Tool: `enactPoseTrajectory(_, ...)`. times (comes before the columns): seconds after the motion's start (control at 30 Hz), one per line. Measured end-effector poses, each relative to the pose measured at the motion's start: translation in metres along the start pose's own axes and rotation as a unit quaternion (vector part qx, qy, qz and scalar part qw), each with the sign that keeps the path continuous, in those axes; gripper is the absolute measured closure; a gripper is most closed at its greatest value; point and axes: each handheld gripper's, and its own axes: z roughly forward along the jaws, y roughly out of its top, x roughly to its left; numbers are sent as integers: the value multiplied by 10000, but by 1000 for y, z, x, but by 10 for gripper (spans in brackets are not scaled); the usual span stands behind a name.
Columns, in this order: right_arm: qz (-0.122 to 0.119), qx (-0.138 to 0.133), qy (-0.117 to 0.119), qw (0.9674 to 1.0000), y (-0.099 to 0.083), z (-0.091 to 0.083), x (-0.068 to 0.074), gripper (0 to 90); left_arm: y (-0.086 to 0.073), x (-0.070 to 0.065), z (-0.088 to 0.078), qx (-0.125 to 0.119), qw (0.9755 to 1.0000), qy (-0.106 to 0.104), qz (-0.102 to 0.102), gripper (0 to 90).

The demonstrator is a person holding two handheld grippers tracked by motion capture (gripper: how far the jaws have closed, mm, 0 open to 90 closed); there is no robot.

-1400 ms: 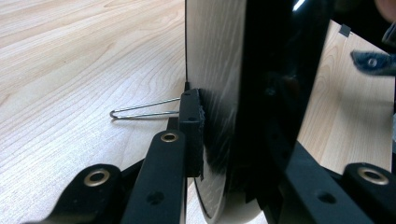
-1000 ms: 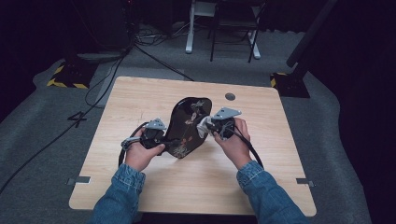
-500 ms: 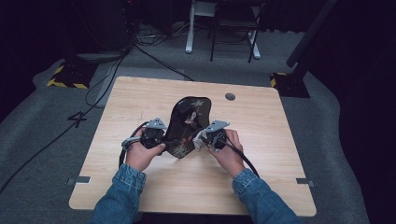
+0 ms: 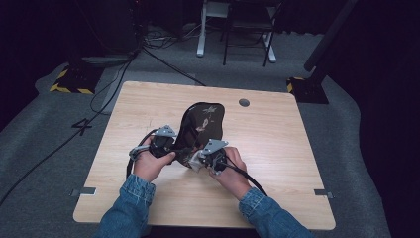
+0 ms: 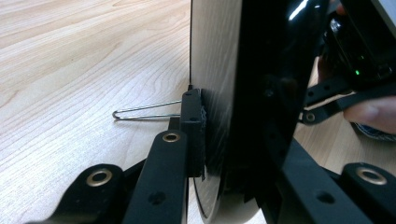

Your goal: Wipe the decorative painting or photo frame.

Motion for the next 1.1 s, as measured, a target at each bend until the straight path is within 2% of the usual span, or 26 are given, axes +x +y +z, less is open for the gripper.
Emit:
enactPoseTrajectory(0.13, -25, -19, 23, 10000, -2, 0, -4, 755, 0, -1, 1, 27, 10000, 5, 44, 790)
enactPoseTrajectory(0.2, -122, 56, -133, 9998, -5, 1, -7, 755, 0, -2, 1, 43, 10000, 12, 52, 790)
enactPoseTrajectory(0.33, 26, 116, -265, 9996, -12, 1, -20, 755, 0, -2, 1, 37, 10000, -25, 49, 789)
enactPoseTrajectory(0.5, 280, 191, -524, 9980, -21, -2, -43, 753, 0, -2, 2, 59, 9999, -65, 72, 786)
enactPoseTrajectory(0.6, 332, 211, -616, 9973, -23, -4, -48, 753, 0, -3, 3, 42, 10000, -55, 56, 787)
enactPoseTrajectory(0.7, 244, 244, -675, 9971, -21, -4, -42, 753, 1, -3, 2, 64, 10000, -54, 47, 789)
enactPoseTrajectory(0.83, 207, 172, -440, 9987, -17, -3, -28, 753, 1, -3, 2, 51, 10000, -50, 37, 790)
enactPoseTrajectory(0.97, 3, 123, -105, 9999, -12, 2, -7, 751, 0, -2, 2, 28, 10000, -44, 13, 790)
enactPoseTrajectory(1.07, -24, 155, 4, 9999, -11, 5, -1, 750, 0, -2, 1, 23, 10000, -40, -20, 791)
enactPoseTrajectory(1.1, 41, 136, 50, 9999, -12, 6, -1, 750, 0, -2, 1, 18, 10000, -40, -20, 790)
